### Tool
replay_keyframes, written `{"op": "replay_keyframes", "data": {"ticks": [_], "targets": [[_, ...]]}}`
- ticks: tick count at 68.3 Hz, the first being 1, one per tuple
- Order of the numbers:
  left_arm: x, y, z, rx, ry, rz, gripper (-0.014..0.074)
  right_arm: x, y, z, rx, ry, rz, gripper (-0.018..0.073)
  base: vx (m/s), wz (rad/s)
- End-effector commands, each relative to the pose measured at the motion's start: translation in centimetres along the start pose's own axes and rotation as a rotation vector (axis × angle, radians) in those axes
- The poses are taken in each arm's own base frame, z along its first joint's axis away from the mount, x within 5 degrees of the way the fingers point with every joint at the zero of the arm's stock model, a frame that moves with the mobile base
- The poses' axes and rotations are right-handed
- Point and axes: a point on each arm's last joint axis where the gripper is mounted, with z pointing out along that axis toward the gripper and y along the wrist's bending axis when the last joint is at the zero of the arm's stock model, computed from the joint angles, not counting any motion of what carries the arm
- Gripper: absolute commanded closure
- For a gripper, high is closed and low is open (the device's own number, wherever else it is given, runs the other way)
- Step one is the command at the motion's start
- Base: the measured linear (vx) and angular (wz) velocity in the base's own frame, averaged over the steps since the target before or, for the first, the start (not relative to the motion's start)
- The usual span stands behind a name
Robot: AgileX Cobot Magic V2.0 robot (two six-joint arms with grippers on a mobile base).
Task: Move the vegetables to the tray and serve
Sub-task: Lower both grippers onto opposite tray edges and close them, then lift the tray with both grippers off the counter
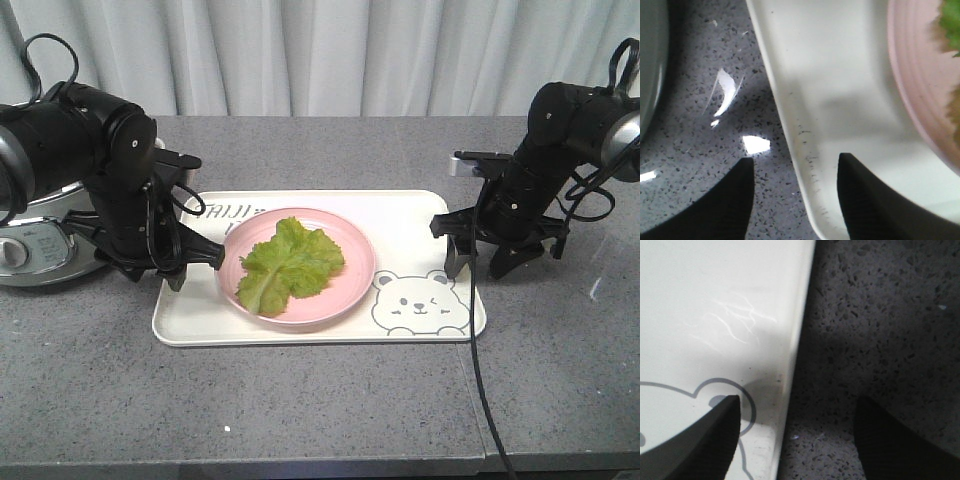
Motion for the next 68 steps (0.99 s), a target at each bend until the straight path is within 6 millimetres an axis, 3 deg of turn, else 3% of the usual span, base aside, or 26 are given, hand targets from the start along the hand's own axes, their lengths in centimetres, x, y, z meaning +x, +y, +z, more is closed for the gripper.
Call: {"op": "replay_keyframes", "data": {"ticks": [1,17,29,44,54,62,68], "targets": [[-0.2,0.1,-1.8,0.027,-0.064,-0.021,0.0242,0.6,0.5,-2.8,-0.009,-0.017,-0.01,0.009,0.0,0.0],[-0.1,-0.1,-0.3,0.024,-0.013,-0.015,0.0242,0.6,0.5,-2.8,-0.009,-0.017,-0.01,0.0092,0.0,0.0],[1.2,-0.1,1.9,0.021,0.032,-0.01,0.0246,0.6,0.5,-2.8,-0.01,-0.017,-0.009,0.0092,0.0,0.0],[2.4,-0.5,3.9,0.071,0.058,-0.037,0.0346,0.6,0.5,-2.8,-0.011,-0.017,-0.009,0.0118,0.0,0.0],[2.2,-1.0,3.9,0.122,0.035,-0.047,0.0479,0.6,0.5,-2.8,-0.014,-0.017,-0.008,0.0192,0.0,0.0],[2.0,-1.2,3.8,0.15,0.019,-0.053,0.0597,0.6,0.5,-2.8,-0.017,-0.018,-0.012,0.0305,0.0,0.0],[2.0,-1.3,3.8,0.162,0.013,-0.048,0.0605,0.6,0.7,-2.8,-0.031,-0.02,-0.023,0.04,0.0,0.0]]}}
